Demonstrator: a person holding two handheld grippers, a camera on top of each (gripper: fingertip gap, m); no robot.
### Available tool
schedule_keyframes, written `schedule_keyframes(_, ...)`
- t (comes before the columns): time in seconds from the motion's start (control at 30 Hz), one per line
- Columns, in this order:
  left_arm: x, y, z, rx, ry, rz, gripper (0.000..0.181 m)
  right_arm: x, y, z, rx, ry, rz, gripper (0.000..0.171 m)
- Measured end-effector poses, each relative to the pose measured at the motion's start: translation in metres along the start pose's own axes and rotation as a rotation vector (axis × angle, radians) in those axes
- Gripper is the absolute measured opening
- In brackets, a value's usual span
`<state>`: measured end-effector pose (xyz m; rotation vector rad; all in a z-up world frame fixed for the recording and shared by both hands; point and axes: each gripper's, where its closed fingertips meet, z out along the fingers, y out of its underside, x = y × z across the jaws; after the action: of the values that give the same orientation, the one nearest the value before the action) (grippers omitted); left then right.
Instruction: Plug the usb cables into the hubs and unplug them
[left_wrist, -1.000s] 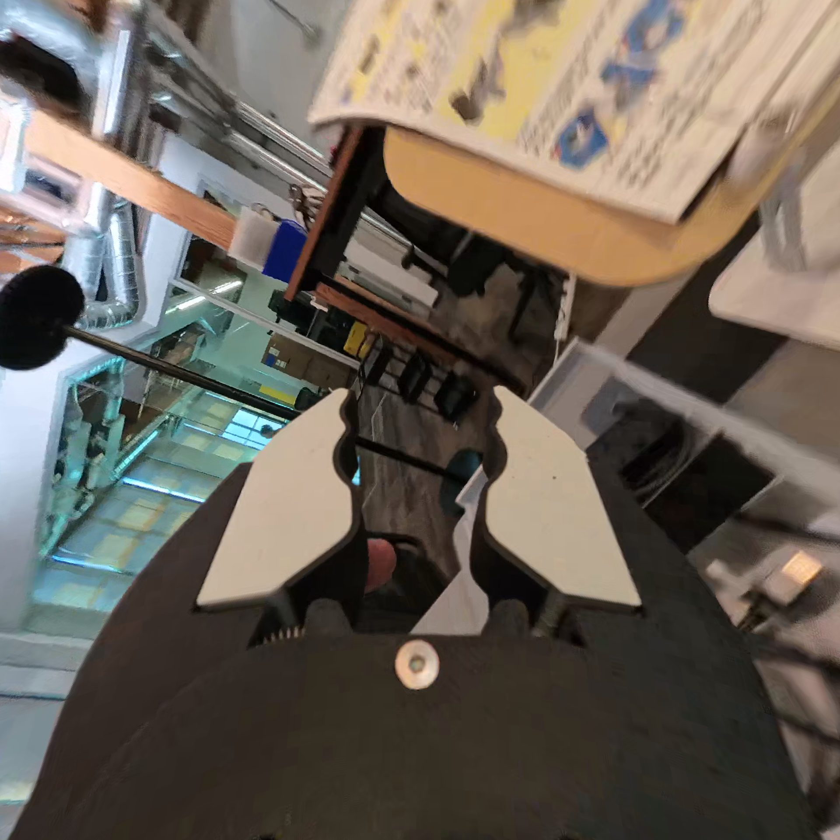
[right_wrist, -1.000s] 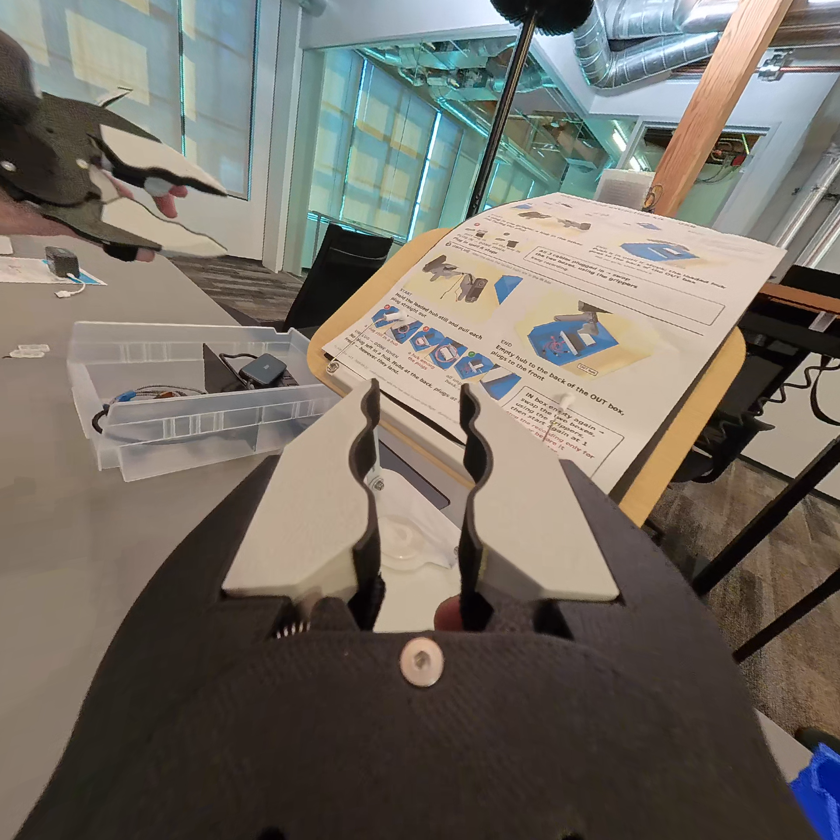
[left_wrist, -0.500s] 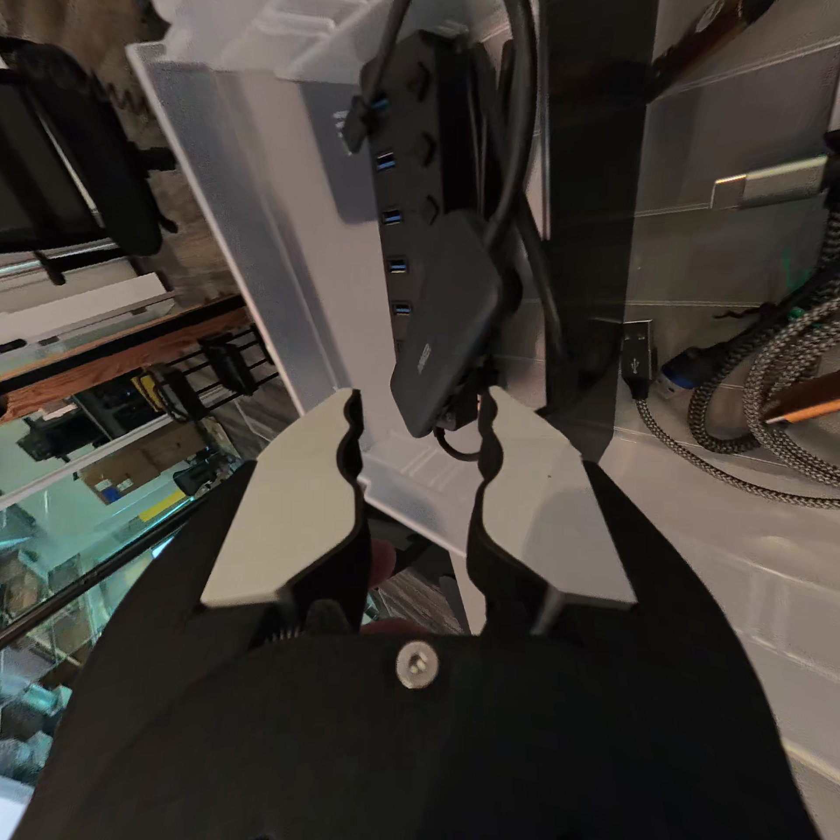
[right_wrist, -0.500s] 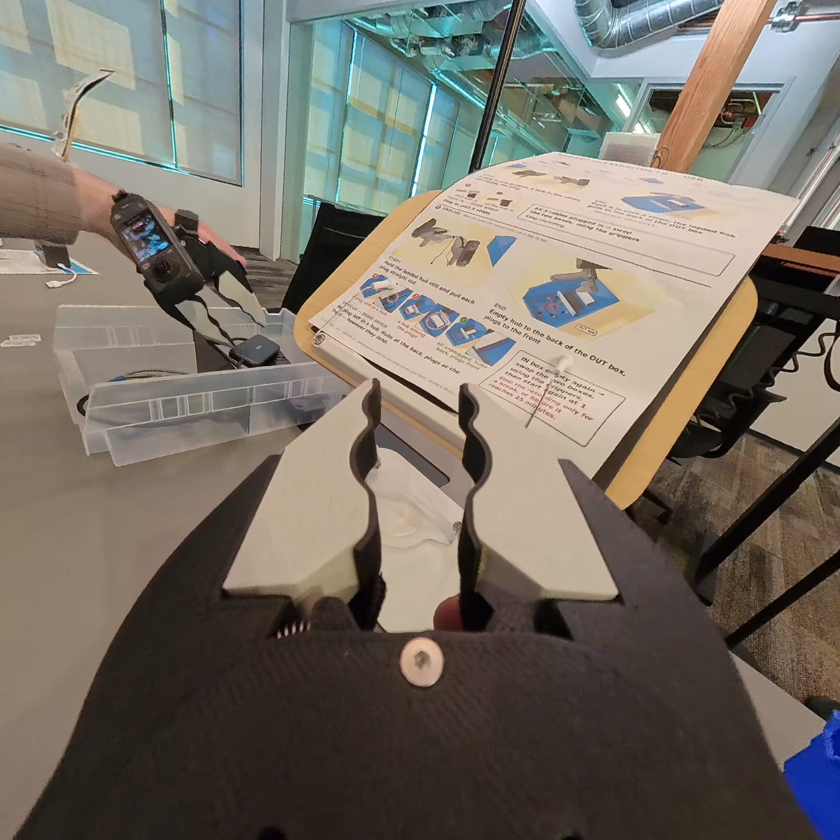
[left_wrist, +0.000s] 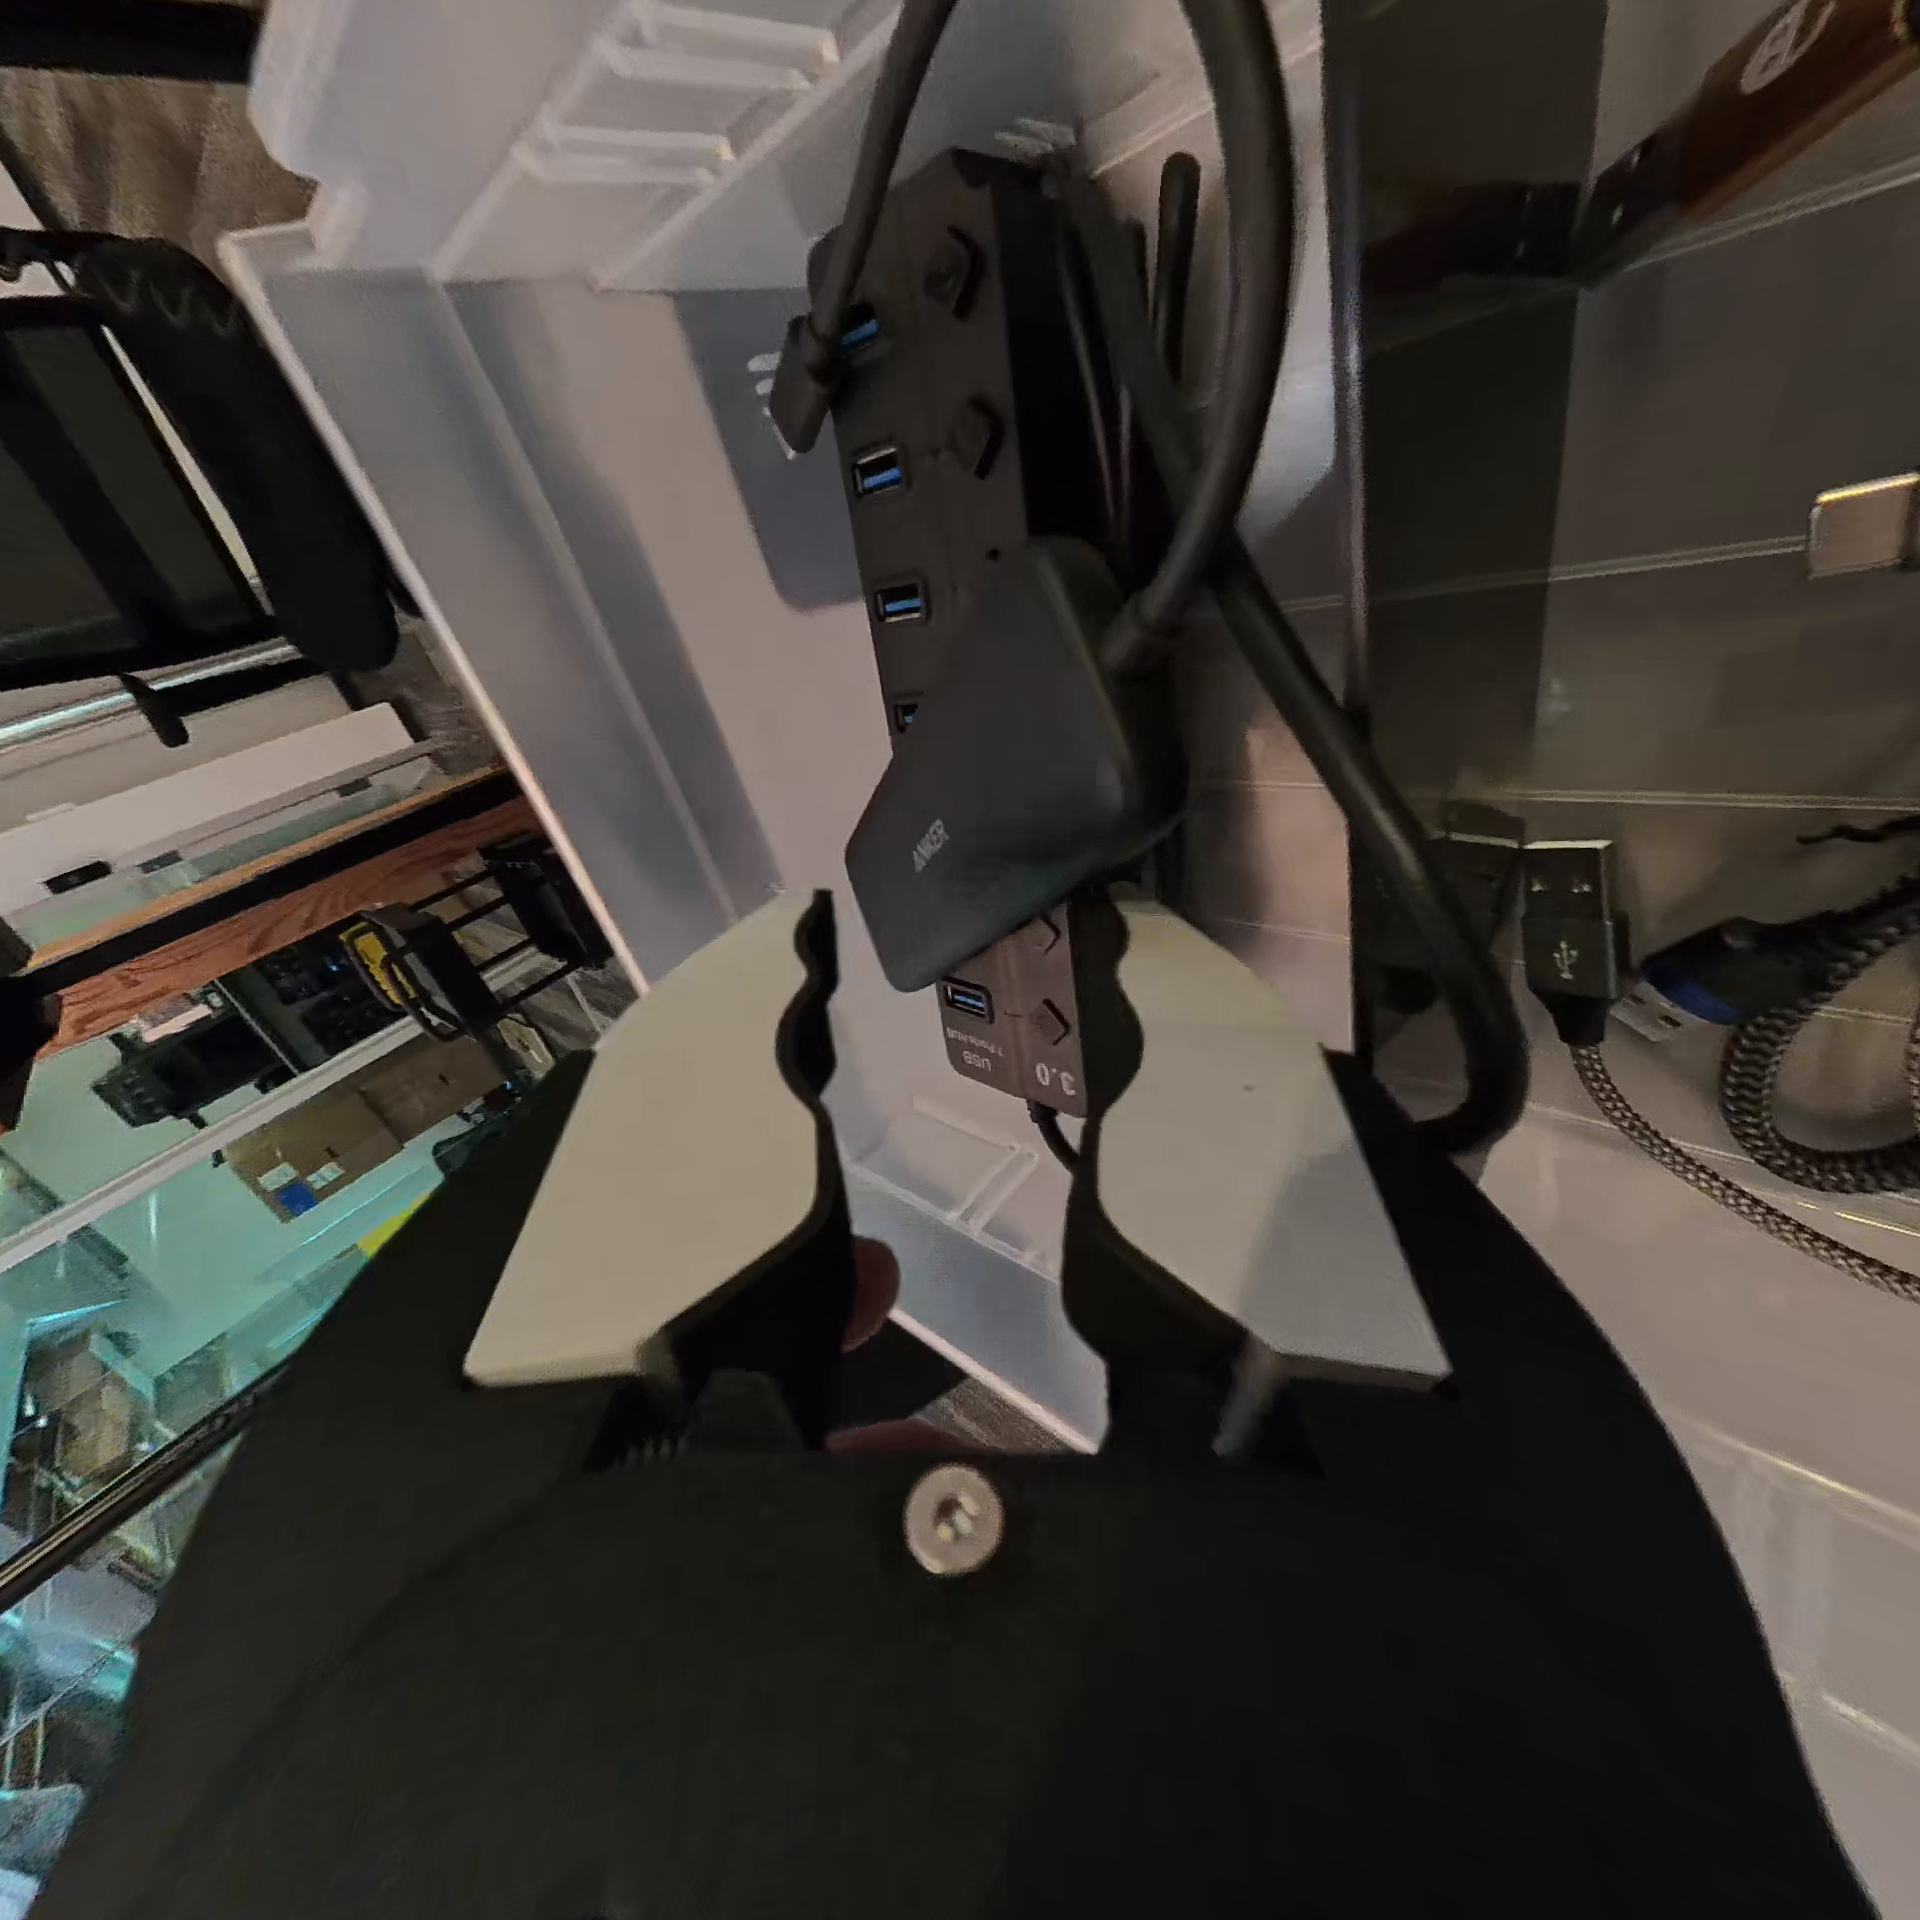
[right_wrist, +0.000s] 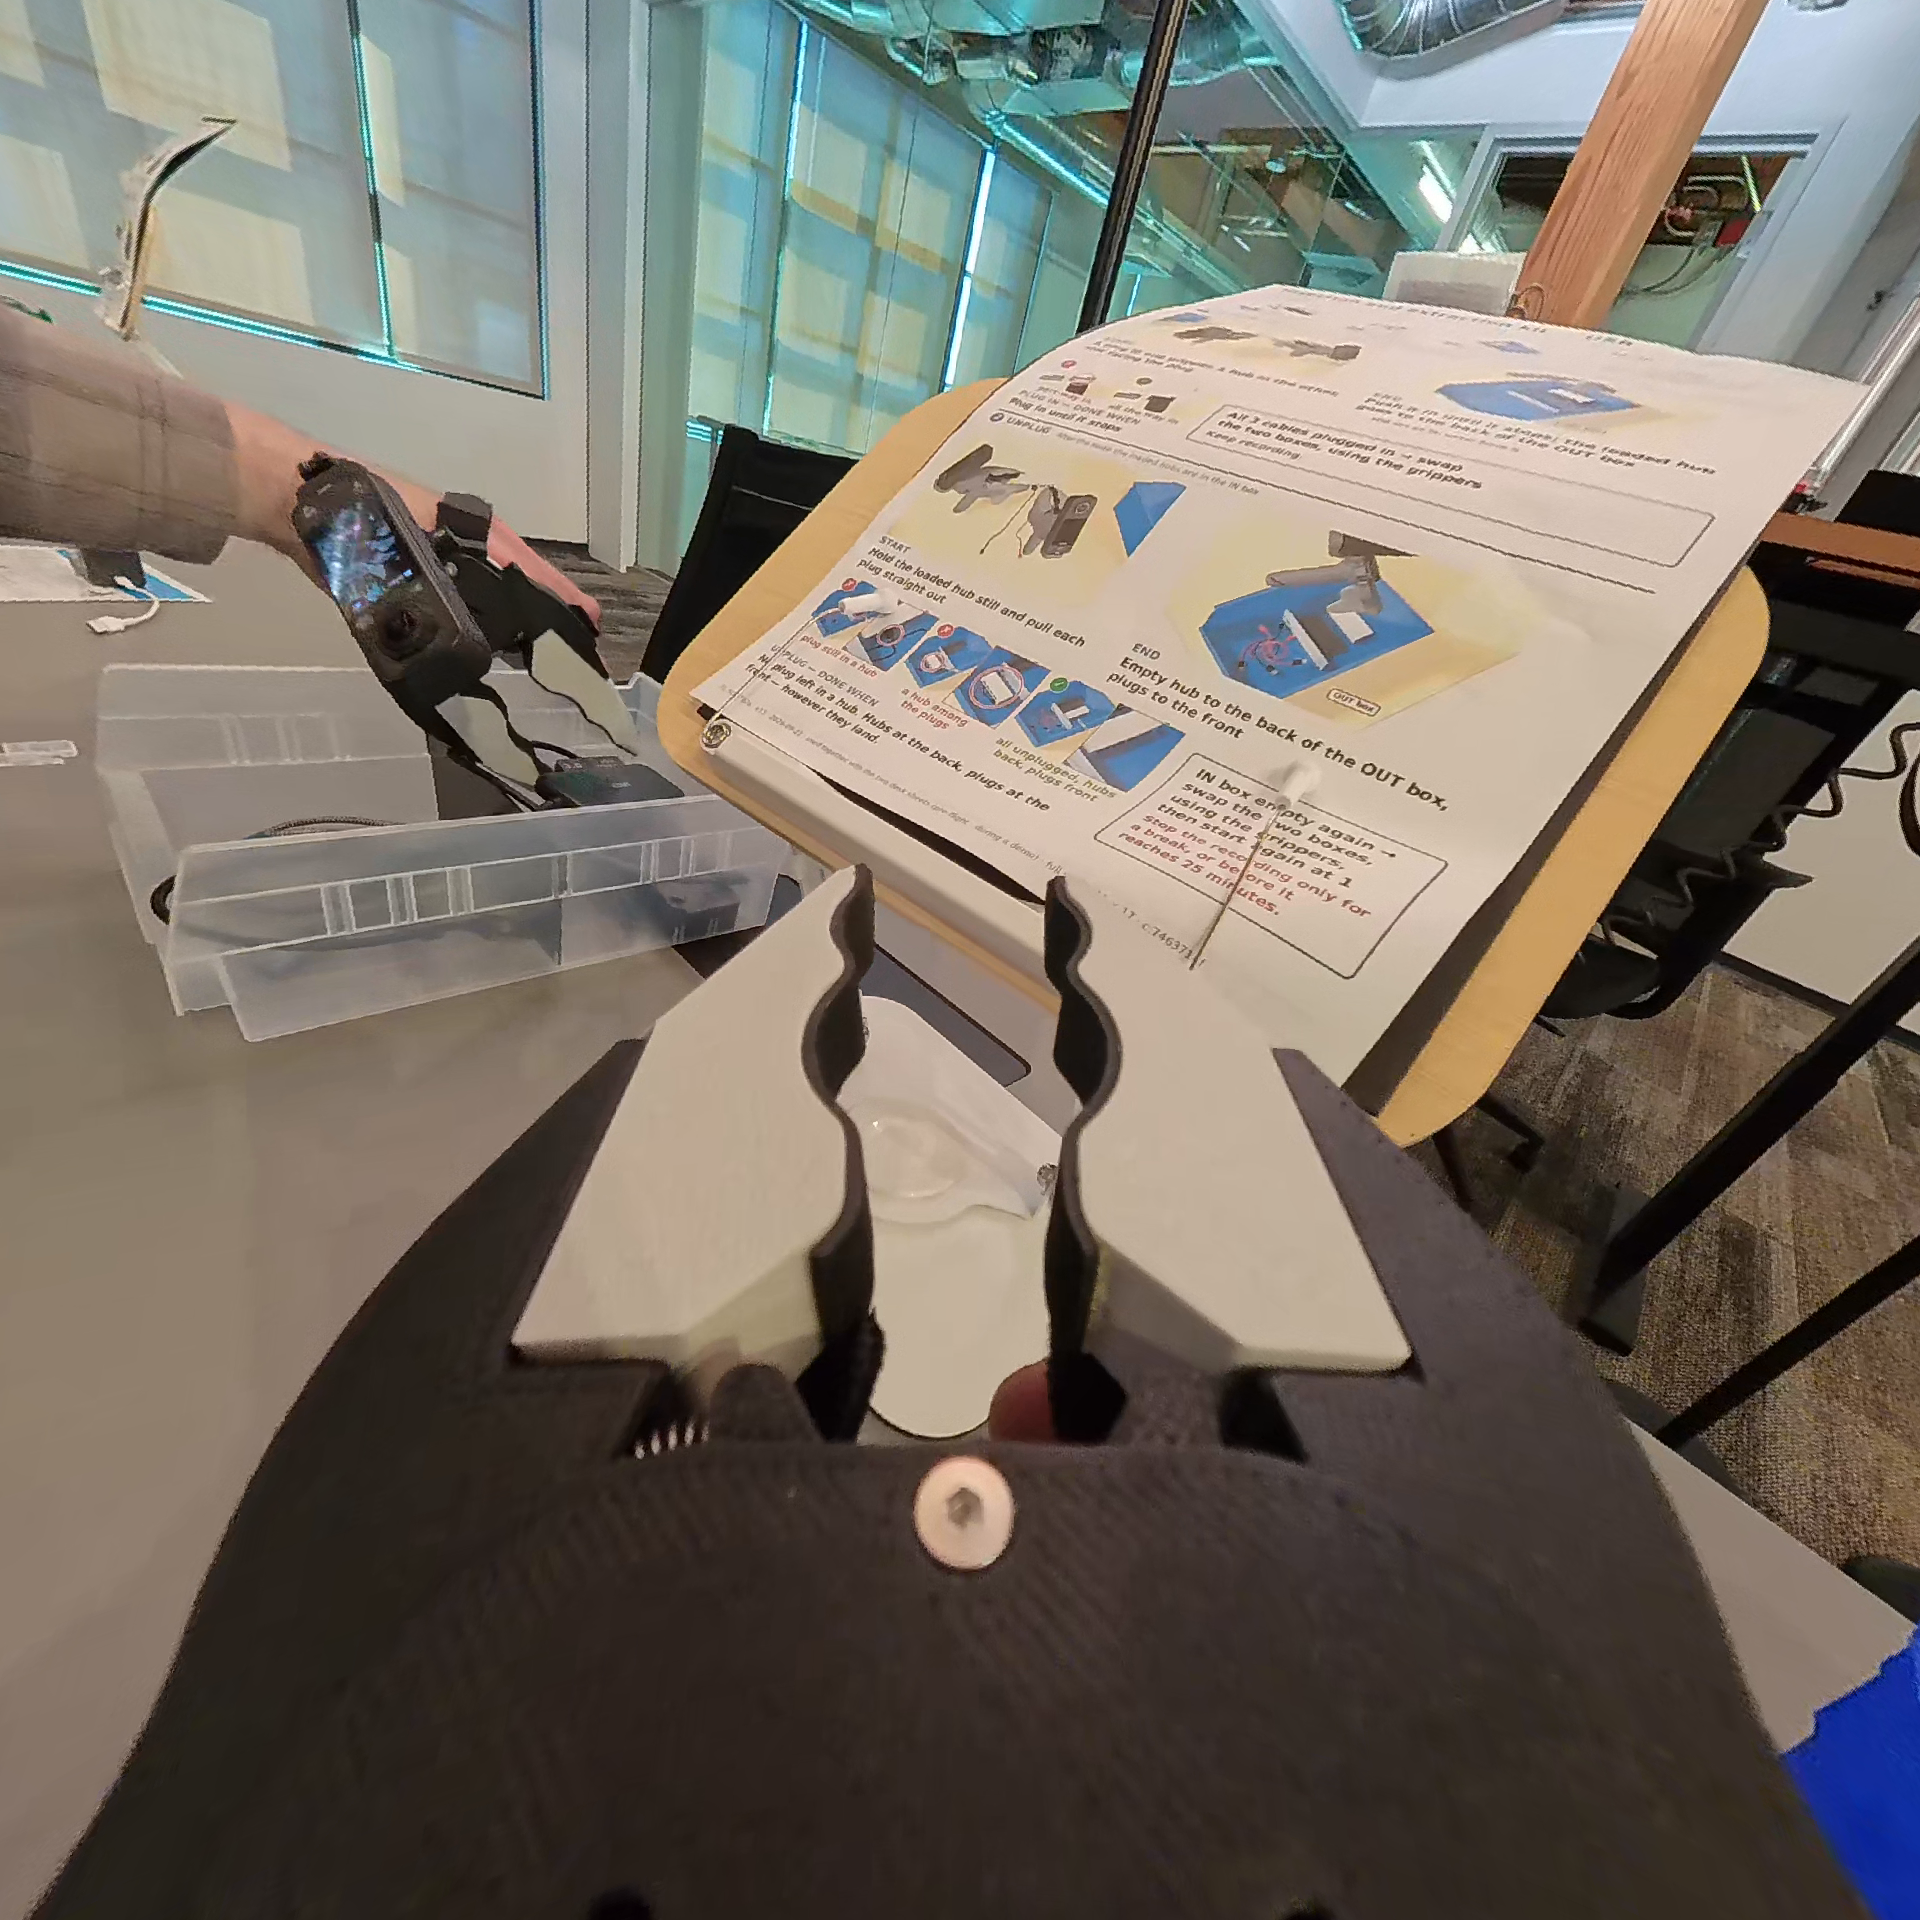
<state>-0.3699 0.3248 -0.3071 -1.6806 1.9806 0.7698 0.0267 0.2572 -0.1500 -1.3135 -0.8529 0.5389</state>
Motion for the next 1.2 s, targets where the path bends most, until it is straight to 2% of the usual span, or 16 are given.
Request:
schedule_keyframes(0.1,0.000,-0.005,-0.001,0.008,0.019,0.050,0.058,0.000,0.000,0.000,0.001,-0.001,0.004,0.031)
schedule_keyframes(0.17,0.000,-0.008,0.001,0.003,0.040,0.095,0.059,0.000,0.002,0.001,-0.002,-0.001,0.005,0.031)
schedule_keyframes(0.3,0.003,-0.016,0.008,-0.022,0.085,0.227,0.053,-0.001,0.005,0.003,-0.013,-0.001,0.002,0.031)
schedule_keyframes(0.37,0.009,-0.018,0.010,-0.016,0.135,0.234,0.035,0.000,0.007,0.003,-0.016,0.001,0.004,0.031)
schedule_keyframes(0.43,0.007,-0.020,0.010,0.001,0.103,0.232,0.030,0.001,0.008,0.003,-0.016,0.003,0.008,0.030)
schedule_keyframes(0.6,-0.008,-0.022,0.003,0.039,-0.030,0.154,0.013,0.003,0.007,0.002,-0.015,0.008,0.010,0.029)
schedule_keyframes(0.87,-0.022,-0.022,-0.007,0.058,-0.120,0.031,0.013,0.002,0.002,0.001,-0.005,0.011,-0.004,0.028)
schedule_keyframes(1.03,-0.043,-0.013,-0.028,0.061,-0.217,-0.072,0.013,-0.003,-0.003,0.001,0.007,-0.004,-0.041,0.028)
schedule_keyframes(1.2,-0.058,-0.011,-0.058,0.037,-0.304,-0.119,0.013,-0.019,-0.006,0.006,-0.039,-0.014,-0.176,0.030)
